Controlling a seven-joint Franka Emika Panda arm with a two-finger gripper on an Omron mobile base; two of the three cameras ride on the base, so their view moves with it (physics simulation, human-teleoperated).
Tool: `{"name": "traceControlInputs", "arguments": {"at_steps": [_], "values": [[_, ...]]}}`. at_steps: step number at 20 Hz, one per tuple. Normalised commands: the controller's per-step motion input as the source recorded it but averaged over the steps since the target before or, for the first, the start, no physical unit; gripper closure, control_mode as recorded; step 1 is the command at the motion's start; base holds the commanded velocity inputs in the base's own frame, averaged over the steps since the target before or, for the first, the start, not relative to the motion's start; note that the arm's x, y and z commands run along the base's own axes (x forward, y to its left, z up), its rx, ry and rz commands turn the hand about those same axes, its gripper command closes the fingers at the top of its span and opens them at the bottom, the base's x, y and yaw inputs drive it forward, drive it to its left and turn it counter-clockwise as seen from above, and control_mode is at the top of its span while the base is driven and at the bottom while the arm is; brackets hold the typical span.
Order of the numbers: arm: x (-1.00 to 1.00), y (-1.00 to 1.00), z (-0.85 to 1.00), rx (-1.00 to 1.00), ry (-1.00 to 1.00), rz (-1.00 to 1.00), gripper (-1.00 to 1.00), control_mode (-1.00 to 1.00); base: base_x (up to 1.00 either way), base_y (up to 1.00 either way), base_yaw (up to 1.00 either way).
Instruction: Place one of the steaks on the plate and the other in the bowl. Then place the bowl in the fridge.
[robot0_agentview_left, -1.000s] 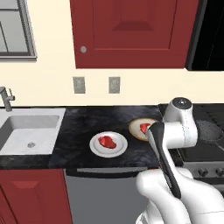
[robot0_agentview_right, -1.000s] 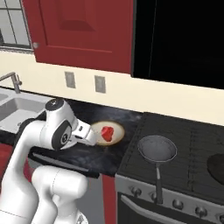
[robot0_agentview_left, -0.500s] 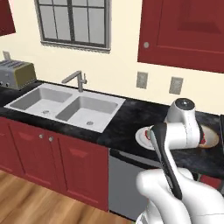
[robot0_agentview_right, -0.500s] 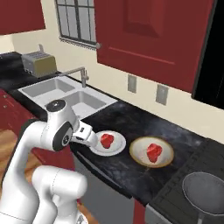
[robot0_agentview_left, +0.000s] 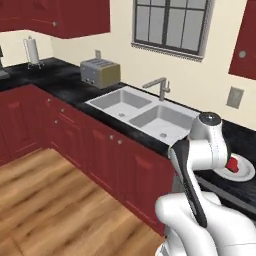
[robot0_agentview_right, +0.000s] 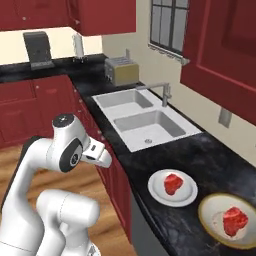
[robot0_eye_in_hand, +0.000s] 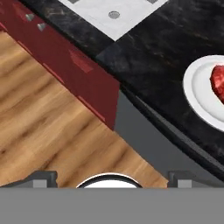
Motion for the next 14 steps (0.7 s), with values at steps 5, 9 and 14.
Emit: {"name": "traceControlInputs", "arguments": {"at_steps": [5,9,14], "values": [[0.00,0.00,0.00,0.00,0.00,0.00,-1.00,1.00,0.04,0.40,0.62],[0.00,0.00,0.00,0.00,0.00,0.00,-1.00,1.00,0.06,0.37,0.63],[0.00,0.00,0.00,0.00,0.00,0.00,-1.00,1.00,0.13,0.51,0.69]]}}
